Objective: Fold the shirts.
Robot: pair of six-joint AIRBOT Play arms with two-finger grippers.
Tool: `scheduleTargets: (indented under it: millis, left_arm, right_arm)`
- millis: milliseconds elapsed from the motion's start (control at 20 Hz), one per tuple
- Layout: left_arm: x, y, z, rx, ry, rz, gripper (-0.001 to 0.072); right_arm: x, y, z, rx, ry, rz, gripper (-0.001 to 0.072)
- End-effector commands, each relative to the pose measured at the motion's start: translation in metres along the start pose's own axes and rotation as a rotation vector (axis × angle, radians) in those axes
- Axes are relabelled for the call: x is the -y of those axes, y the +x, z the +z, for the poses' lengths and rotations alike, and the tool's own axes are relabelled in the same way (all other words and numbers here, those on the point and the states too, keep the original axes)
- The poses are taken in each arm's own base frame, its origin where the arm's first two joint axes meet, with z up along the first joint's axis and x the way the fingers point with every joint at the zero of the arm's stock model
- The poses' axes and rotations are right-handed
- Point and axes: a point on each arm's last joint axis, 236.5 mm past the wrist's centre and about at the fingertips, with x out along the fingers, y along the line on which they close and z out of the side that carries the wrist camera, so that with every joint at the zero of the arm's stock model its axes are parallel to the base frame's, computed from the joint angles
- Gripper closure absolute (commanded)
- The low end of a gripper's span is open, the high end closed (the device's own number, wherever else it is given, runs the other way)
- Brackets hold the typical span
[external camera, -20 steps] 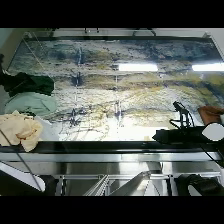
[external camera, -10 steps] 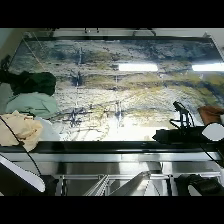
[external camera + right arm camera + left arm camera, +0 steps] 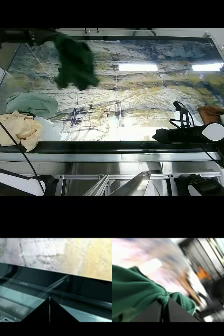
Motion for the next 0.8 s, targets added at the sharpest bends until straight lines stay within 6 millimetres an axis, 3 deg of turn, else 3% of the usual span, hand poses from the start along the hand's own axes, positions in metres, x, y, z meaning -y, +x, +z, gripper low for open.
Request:
scheduleTargets:
  millis: [0,150,300,350,400,450,500,550,750]
  left_arm:
    - [0.065,0.069,-0.045,-0.166,0.034,-0.074,0.0686]
    - [0.057,0.109,-0.093,-0.293,-0.042,-0.072,0.0687]
    - [0.03,0.118,-0.143,-0.423,-0.141,-0.036,0.0686]
    - [0.023,0.117,-0.16,-0.468,-0.173,-0.034,0.0543]
    - [0.016,0.118,-0.174,-0.5,-0.21,-0.028,0.0299]
    - [0.005,0.116,-0.184,-0.516,-0.242,-0.011,0.0052]
    - [-0.004,0.113,-0.19,-0.52,-0.277,-0.001,-0.0013]
    - [-0.014,0.106,-0.194,-0.519,-0.31,0.01,-0.0013]
    - [-0.057,0.066,-0.221,-0.551,-0.504,0.078,-0.0013]
  right_arm:
    - [0.0,0.0,-0.01,-0.042,0.0,0.002,0.0688]
    - [-0.001,-0.001,-0.024,-0.101,-0.005,0.004,0.0689]
    - [0.004,-0.001,-0.018,-0.076,-0.014,-0.017,0.0689]
    - [0.006,0.0,-0.015,-0.064,-0.017,-0.024,0.0688]
    - [0.006,0.0,-0.012,-0.053,-0.018,-0.025,0.0675]
    - [0.006,0.0,-0.008,-0.036,-0.018,-0.025,0.0531]
    - [0.006,0.0,-0.004,-0.017,-0.018,-0.026,0.0297]
    - [0.007,-0.001,0.006,0.024,-0.016,-0.028,0.0189]
    - [0.034,-0.027,0.085,0.271,0.018,-0.079,0.019]
